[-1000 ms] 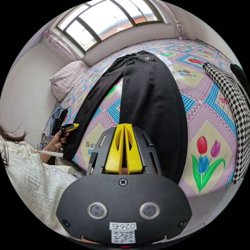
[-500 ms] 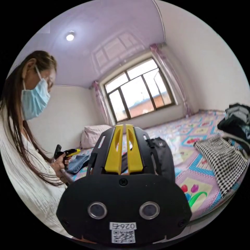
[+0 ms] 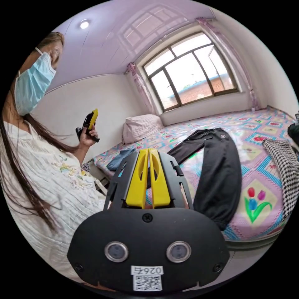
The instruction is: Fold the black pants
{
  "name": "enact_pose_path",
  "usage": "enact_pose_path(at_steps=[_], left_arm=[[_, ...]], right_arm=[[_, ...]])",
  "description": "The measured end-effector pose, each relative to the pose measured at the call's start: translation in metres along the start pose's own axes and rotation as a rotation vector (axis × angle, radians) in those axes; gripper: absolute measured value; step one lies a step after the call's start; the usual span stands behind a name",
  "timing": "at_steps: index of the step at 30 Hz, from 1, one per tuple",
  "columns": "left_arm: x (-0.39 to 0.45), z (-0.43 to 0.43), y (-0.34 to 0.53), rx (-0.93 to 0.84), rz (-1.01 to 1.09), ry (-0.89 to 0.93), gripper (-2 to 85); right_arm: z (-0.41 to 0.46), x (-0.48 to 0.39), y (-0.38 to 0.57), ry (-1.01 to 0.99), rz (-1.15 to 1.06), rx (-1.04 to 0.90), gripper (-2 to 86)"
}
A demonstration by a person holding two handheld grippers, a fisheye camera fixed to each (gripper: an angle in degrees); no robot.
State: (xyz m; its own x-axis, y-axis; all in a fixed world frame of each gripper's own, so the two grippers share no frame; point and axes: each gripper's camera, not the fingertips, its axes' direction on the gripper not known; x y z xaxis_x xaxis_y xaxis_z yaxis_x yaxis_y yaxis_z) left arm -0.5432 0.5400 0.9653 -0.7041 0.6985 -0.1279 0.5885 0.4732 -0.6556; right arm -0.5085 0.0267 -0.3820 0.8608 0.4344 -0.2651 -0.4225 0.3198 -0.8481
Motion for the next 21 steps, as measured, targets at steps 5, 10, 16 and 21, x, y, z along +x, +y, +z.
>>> enact_pose_path(at_steps=[5,10,16,21], left_arm=[[-0.020,-0.027,-0.021,0.082,-0.003,0.307,-1.0],[-0.053,-0.059,-0.044,0.054,0.045,0.336,-1.0],[-0.134,-0.118,-0.085,0.080,-0.008,0.185,0.1],[-0.227,-0.105,-0.085,0.009,-0.210,0.136,8.8]], right_arm=[[0.091,-0.025,0.008,-0.077,-0.024,-0.184,-0.9],[0.220,-0.068,0.012,-0.089,-0.127,-0.396,-0.8],[0.380,-0.129,0.022,-0.089,-0.188,-0.556,2.6],[0.467,-0.168,0.041,0.007,-0.308,-0.707,6.1]])
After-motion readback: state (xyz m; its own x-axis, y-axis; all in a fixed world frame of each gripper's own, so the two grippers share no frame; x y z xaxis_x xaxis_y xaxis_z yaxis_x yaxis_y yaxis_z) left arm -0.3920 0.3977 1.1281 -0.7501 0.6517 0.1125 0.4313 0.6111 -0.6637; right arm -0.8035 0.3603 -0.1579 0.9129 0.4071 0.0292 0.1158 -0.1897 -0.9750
